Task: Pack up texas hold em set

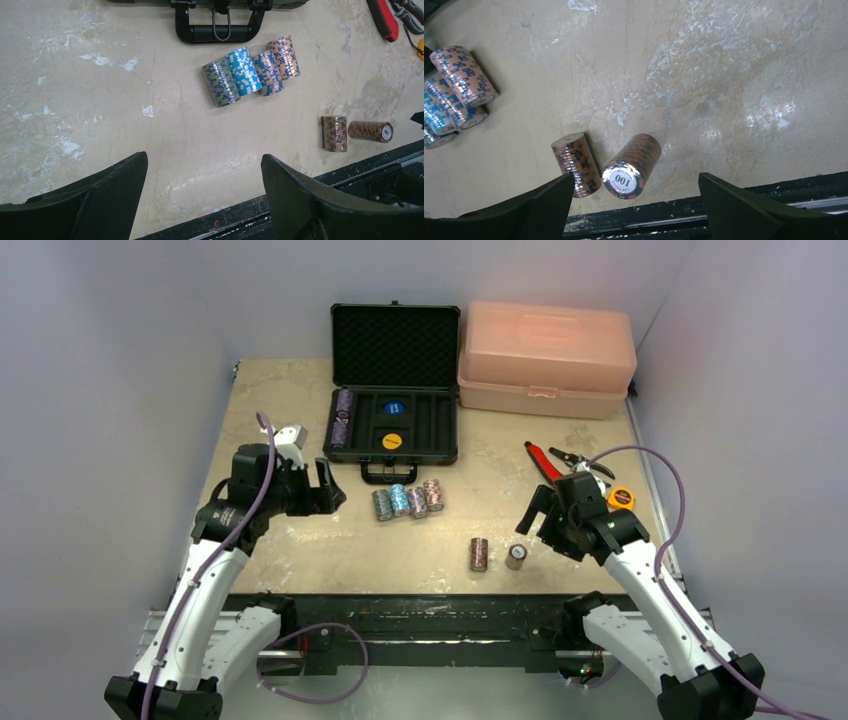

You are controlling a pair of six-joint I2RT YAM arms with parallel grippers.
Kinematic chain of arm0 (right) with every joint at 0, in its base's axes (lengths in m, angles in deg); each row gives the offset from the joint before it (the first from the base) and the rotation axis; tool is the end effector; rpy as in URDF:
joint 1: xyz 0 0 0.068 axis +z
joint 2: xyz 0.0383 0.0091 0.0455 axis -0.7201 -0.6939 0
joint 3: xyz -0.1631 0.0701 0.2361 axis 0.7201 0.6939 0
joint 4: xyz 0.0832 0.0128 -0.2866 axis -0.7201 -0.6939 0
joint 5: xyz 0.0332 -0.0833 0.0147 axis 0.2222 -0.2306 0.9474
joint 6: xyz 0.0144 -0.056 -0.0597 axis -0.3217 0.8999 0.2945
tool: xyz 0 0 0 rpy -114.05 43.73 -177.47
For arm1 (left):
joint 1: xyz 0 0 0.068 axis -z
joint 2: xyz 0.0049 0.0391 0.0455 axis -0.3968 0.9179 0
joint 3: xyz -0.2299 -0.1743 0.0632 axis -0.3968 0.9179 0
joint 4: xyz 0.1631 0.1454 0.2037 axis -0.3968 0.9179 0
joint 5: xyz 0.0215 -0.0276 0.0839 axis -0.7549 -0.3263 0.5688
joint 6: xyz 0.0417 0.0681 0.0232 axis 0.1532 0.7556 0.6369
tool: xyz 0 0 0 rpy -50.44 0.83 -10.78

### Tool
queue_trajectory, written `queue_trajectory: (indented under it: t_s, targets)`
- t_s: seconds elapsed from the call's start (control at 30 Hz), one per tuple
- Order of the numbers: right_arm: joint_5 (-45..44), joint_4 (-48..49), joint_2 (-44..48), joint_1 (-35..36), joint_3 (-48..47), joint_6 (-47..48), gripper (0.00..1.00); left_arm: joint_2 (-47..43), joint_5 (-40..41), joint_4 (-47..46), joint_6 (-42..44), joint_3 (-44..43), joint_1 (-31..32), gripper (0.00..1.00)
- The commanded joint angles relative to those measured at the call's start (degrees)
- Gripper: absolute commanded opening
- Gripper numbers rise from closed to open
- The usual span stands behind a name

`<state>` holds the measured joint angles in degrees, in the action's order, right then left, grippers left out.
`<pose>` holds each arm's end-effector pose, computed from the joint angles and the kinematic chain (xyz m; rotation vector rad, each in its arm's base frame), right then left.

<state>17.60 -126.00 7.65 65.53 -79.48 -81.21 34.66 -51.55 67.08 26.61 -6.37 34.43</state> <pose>0.1848 0.0579 0.2365 0.6116 2.5240 0.2977 0.2087 -0.0564 0.3126 -0.0616 2.3047 -0.5249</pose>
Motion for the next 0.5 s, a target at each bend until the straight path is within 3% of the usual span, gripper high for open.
queue_trajectory:
  t_s: [0.0,0.2,0.47]
  targets:
    - [-2.0,-0.4,-0.4,1.1,1.4,-2.1,0.99,0.4,-1.2,-0.4,1.3,-1.8,0.8,0.83]
    - [-3.1,0.3,-2.8,5.0,2.1,-4.0,0.99,1.0,-1.7,-0.3,1.4,-1.9,0.8,0.82]
    - [-9.1,-0.9,-9.7,15.3,0.1,-9.2,0.99,1.5,-2.0,0.0,1.6,-2.1,0.9,0.81]
